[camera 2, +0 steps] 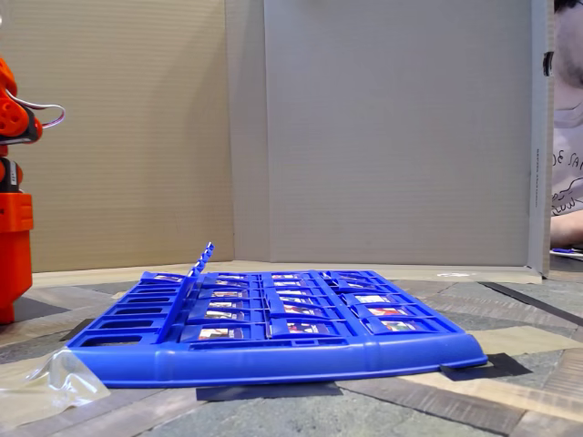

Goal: Flip A0.

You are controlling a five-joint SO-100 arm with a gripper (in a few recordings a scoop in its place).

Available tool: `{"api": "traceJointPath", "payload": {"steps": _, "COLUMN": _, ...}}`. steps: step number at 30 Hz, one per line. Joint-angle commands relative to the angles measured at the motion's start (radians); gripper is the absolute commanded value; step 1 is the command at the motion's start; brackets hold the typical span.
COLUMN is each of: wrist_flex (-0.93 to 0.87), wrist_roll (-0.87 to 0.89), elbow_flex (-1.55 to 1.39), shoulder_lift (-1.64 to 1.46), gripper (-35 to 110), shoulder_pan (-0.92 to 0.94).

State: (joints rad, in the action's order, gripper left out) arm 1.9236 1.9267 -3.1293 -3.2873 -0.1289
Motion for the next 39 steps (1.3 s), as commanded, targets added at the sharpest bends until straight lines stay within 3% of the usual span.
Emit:
{"api": "traceJointPath", "payload": {"steps": 1, "wrist_flex": 0.002, "wrist_roll": 0.321, "elbow_flex": -0.002, "shoulder_lift": 0.011, "gripper": 5, "shoulder_pan": -0.006}}
{"api": "traceJointPath", "payload": {"steps": 39, "wrist_flex": 0.003, "wrist_roll": 0.370, "elbow_flex": -0.002, "shoulder_lift": 0.008, "gripper": 0, "shoulder_pan": -0.006}}
